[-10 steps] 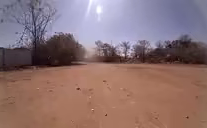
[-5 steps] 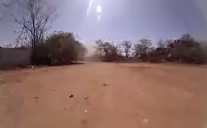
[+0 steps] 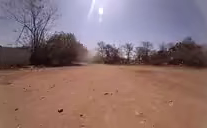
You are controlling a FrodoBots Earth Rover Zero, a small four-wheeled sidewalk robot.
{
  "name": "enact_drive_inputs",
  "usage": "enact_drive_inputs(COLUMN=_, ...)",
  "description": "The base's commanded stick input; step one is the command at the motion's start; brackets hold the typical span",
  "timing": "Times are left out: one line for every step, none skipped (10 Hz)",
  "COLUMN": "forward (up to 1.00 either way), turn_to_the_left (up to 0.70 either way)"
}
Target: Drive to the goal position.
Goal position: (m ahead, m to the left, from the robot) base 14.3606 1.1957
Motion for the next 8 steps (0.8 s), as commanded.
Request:
enact_drive_inputs(forward=1.00, turn_to_the_left=0.00)
enact_drive_inputs(forward=1.00, turn_to_the_left=0.00)
enact_drive_inputs(forward=1.00, turn_to_the_left=0.00)
enact_drive_inputs(forward=1.00, turn_to_the_left=0.00)
enact_drive_inputs(forward=1.00, turn_to_the_left=0.00)
enact_drive_inputs(forward=1.00, turn_to_the_left=0.00)
enact_drive_inputs(forward=1.00, turn_to_the_left=0.00)
enact_drive_inputs(forward=1.00, turn_to_the_left=0.00)
